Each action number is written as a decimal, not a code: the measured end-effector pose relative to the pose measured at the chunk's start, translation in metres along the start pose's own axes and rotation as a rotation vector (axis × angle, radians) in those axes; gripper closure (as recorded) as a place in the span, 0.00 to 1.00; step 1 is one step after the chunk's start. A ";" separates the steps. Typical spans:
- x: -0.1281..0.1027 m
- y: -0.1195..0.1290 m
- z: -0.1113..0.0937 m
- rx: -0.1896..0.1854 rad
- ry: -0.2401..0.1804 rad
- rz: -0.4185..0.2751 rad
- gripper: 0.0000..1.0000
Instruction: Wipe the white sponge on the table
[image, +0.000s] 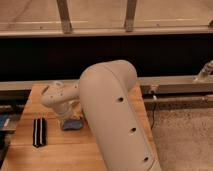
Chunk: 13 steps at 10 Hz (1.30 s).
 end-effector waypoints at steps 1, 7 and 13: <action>0.001 0.001 -0.008 -0.005 -0.011 -0.002 1.00; 0.018 -0.009 -0.068 -0.069 -0.076 -0.001 1.00; 0.070 -0.047 -0.039 -0.018 0.003 0.063 1.00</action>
